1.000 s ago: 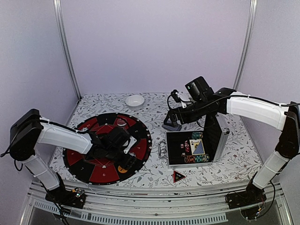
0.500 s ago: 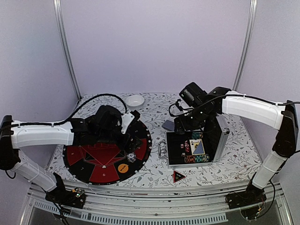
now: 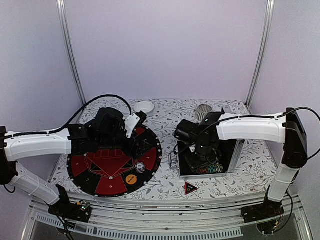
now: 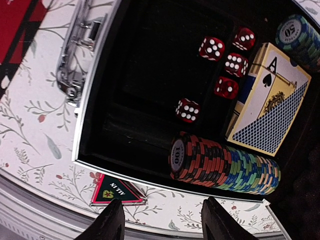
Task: Distribute texas hold em gaming equipment
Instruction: Place the poker chips pile at the big blind area, then pick up the pile of poker chips from the chip case.
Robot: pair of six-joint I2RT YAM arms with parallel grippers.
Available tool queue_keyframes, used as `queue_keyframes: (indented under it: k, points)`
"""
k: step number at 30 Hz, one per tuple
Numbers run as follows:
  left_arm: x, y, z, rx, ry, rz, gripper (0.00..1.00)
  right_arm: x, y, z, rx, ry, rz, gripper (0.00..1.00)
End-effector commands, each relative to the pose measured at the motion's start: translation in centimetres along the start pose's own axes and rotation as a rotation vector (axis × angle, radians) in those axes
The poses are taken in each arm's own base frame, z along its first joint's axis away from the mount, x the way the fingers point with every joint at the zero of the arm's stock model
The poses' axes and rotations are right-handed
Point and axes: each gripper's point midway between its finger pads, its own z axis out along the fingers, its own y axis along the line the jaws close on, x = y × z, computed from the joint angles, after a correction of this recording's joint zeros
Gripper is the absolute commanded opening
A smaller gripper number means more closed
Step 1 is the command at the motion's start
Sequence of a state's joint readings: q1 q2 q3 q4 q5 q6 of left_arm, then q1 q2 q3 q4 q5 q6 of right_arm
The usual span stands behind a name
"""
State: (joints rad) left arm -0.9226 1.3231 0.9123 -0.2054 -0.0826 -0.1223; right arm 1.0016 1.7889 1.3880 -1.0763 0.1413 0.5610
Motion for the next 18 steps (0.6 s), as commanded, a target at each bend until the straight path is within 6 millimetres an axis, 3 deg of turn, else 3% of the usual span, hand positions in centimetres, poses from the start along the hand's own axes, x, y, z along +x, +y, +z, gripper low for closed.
queue_keyframes:
  k: [1, 6, 18]
  points:
    - [0.3, -0.2, -0.6, 0.019, -0.013, -0.002, 0.94, 1.2, -1.6, 1.2, 0.108, 0.036, 0.029, 0.52]
    - [0.6, -0.2, -0.5, 0.015, -0.005, 0.003, 0.94, 1.2, -1.9, 2.2, 0.136, 0.043, 0.028, 0.46]
    - [0.7, -0.3, -0.6, 0.027, -0.002, 0.006, 0.94, 1.8, -1.7, 4.4, 0.147, 0.078, -0.005, 0.41]
